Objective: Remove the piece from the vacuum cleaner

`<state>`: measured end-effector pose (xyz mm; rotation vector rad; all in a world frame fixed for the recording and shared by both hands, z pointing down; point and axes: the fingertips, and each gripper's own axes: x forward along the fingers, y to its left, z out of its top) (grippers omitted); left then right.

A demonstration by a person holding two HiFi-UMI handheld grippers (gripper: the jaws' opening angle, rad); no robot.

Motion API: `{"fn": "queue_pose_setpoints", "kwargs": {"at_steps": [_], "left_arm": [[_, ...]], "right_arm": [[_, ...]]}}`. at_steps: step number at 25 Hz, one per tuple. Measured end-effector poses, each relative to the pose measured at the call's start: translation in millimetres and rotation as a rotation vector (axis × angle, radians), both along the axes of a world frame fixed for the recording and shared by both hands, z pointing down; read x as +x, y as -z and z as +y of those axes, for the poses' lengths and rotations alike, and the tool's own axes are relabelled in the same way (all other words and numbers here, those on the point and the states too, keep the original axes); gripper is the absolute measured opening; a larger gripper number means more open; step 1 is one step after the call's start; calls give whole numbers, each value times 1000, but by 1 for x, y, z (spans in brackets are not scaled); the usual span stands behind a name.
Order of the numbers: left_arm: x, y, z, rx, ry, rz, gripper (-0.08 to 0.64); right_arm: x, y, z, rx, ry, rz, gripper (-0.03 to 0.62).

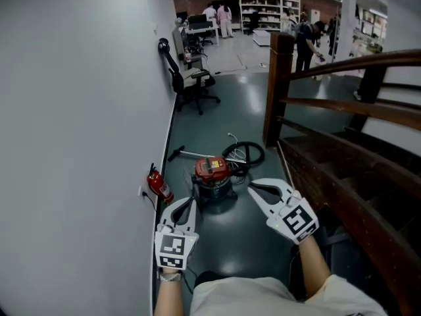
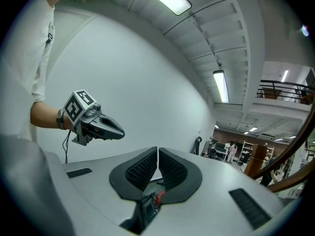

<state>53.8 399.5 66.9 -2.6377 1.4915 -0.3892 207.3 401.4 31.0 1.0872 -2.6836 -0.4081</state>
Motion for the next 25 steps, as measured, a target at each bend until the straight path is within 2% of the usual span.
{"fn": "queue_pose_setpoints", "kwargs": {"at_steps": [5,8,11,17,25], "left_arm": [[0,-5,-10,-29,25,38,2],[0,-9,-19,-39,14,33,31],[-1,-11,-34,-33,3,21,29],[-24,-14,-92,-1,14,-24,18],[-51,-10,-164,-13,4,-15,18]], "right_arm": [[9,0,-9,-14,5,-31,31],[10,-6,-21,-17,-5,-11,31],[6,-10,-35,-10,-6,4,31],[-13,-14,-84,2,-14,21,31],[-43,-1,-155,7,-10,15,31]]}}
